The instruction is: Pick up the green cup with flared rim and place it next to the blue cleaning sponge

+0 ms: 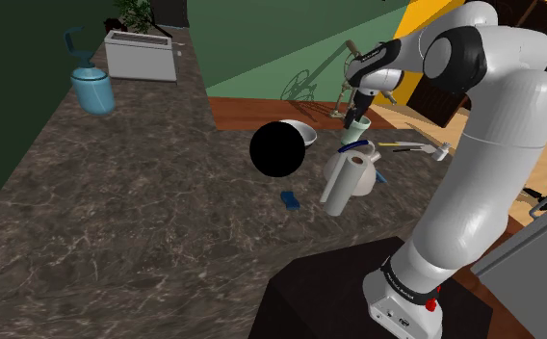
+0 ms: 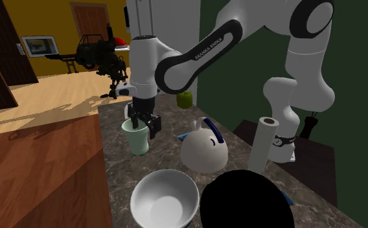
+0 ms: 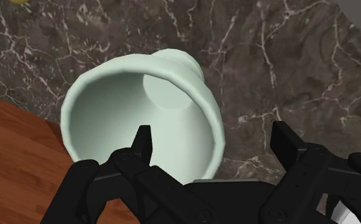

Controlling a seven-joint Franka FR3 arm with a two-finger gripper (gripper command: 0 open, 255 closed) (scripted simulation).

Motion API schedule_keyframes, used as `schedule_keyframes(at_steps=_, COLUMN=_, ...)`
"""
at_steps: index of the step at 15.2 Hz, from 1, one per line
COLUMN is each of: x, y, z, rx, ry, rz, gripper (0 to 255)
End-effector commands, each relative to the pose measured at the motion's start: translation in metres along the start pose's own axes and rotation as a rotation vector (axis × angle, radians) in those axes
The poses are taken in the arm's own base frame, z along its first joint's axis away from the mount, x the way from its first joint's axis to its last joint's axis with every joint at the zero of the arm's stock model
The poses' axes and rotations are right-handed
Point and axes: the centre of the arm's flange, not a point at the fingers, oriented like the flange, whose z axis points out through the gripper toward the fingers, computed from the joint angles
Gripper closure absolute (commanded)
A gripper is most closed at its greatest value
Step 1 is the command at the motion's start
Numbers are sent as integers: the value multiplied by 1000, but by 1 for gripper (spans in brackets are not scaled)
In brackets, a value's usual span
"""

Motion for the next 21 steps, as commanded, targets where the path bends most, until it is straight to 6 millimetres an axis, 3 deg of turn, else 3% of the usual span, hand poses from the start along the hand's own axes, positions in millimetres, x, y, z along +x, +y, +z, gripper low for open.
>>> schedule_keyframes(at_steps=1, x=-1, y=0, z=10, rx=0, ry=0, rz=0, gripper=0)
schedule_keyframes(at_steps=9, x=-1, y=0, z=10, rx=0, ry=0, rz=0, gripper=0)
schedule_keyframes(at_steps=10, x=-1, y=0, z=10, rx=0, ry=0, rz=0, gripper=255)
schedule_keyframes(at_steps=19, x=-1, y=0, z=10, rx=0, ry=0, rz=0, gripper=255)
schedule_keyframes(at_steps=21, x=0, y=1, z=0, rx=0, ry=0, rz=0, gripper=255)
